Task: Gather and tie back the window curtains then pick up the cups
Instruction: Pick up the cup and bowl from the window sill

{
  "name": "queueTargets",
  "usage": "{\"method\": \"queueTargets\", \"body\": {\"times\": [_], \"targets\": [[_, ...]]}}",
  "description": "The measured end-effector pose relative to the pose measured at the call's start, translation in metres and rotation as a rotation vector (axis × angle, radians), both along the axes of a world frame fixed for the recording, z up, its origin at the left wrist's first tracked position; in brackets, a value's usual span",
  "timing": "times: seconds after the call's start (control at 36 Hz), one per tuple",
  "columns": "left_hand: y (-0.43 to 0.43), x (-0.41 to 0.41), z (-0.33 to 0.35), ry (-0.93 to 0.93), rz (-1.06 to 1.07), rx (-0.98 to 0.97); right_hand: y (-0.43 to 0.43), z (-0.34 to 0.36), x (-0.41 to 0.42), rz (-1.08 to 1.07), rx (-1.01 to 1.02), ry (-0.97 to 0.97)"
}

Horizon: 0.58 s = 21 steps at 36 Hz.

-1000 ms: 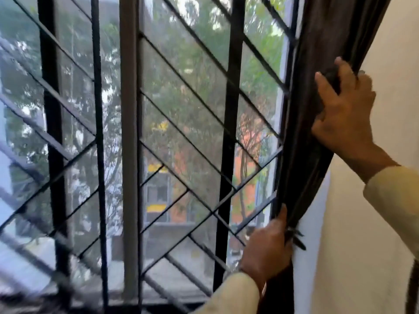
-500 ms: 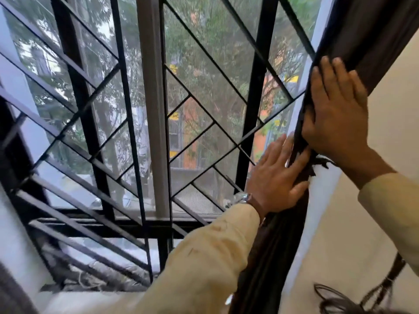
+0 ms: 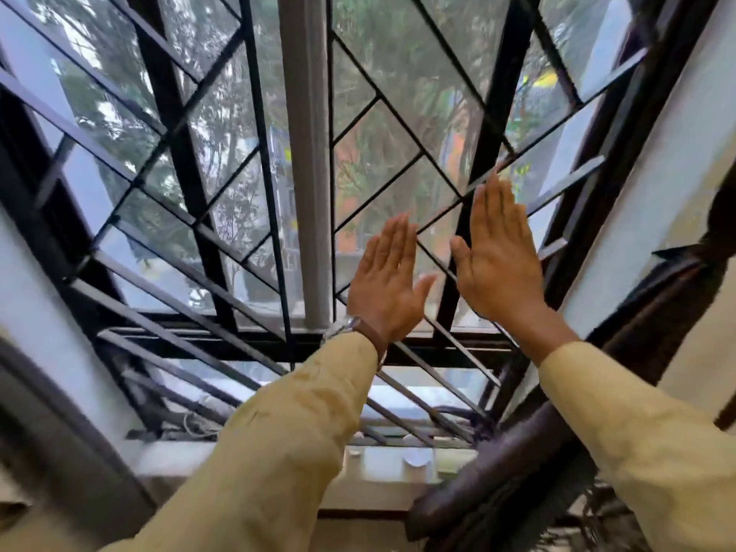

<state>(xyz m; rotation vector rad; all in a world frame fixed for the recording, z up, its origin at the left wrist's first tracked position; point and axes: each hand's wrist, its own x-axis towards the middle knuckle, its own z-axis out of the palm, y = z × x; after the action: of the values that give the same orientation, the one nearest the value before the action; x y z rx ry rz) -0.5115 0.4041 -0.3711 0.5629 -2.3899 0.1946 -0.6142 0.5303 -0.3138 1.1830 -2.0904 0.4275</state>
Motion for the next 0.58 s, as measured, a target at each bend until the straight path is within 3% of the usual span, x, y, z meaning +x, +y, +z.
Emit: {"method": "queueTargets", "body": {"times": [0.31, 0.58], "targets": [[-0.028, 0.031, -0.08, -0.082, 0.062, 0.236, -0.037, -0.1, 0.027, -0.046, 0.199, -0.296], [-0.047, 0.045, -0.146, -0.191, 0.051, 0.268, -0.05, -0.179, 0.033, -0.128, 0.315, -0.421]]}}
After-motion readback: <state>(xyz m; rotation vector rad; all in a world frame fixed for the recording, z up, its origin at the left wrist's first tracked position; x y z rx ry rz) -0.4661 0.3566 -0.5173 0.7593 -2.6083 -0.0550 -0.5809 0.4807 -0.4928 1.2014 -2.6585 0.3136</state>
